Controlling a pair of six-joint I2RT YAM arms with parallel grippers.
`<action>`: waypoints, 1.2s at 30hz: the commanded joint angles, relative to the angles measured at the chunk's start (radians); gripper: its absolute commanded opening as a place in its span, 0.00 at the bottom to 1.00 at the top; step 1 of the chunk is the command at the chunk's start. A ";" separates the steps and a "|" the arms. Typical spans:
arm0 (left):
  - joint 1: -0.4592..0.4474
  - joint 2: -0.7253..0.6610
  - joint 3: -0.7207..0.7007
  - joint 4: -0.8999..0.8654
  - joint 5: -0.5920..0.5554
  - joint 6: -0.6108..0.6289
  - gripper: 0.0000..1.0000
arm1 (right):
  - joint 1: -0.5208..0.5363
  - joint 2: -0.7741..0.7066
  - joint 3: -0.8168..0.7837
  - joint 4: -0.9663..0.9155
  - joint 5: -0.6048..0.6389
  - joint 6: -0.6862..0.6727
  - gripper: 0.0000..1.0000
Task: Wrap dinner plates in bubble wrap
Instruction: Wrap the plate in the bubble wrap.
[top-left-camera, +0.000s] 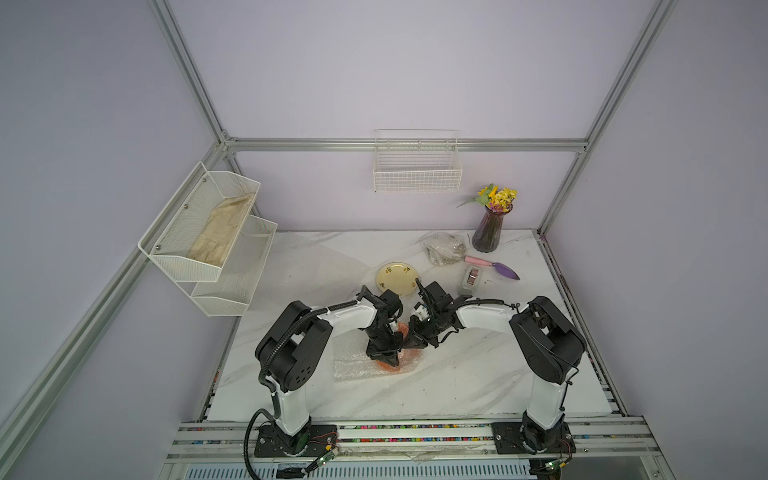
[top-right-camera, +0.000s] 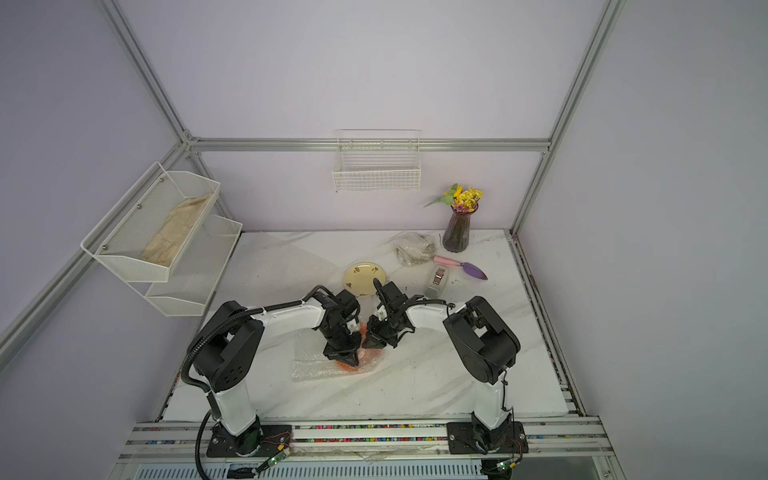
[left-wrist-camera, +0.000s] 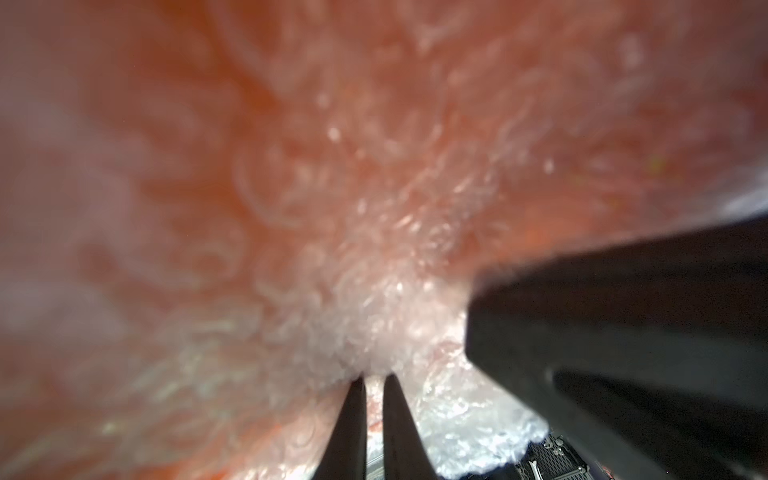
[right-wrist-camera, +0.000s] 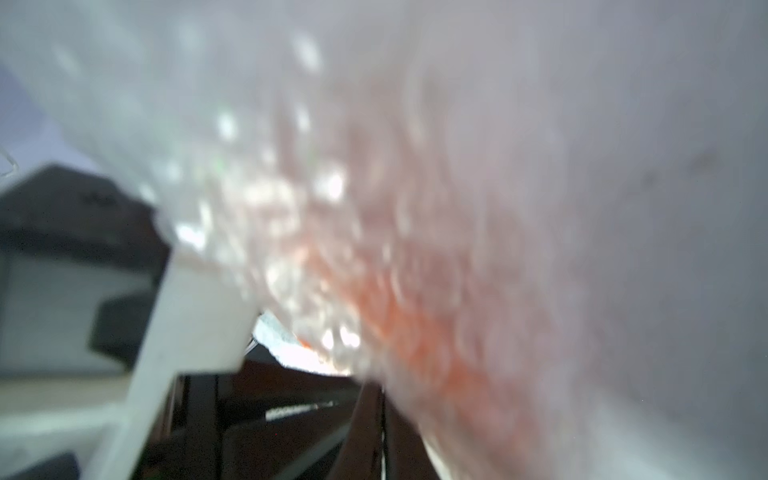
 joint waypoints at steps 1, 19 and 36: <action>0.001 0.047 -0.027 -0.061 -0.143 0.038 0.11 | -0.027 0.018 -0.019 -0.138 0.128 -0.065 0.04; 0.016 0.108 0.076 -0.132 -0.224 0.105 0.12 | -0.175 -0.362 -0.237 -0.046 0.168 0.009 0.27; 0.017 0.111 0.096 -0.132 -0.219 0.094 0.11 | -0.415 -0.153 -0.212 0.183 0.068 -0.081 0.38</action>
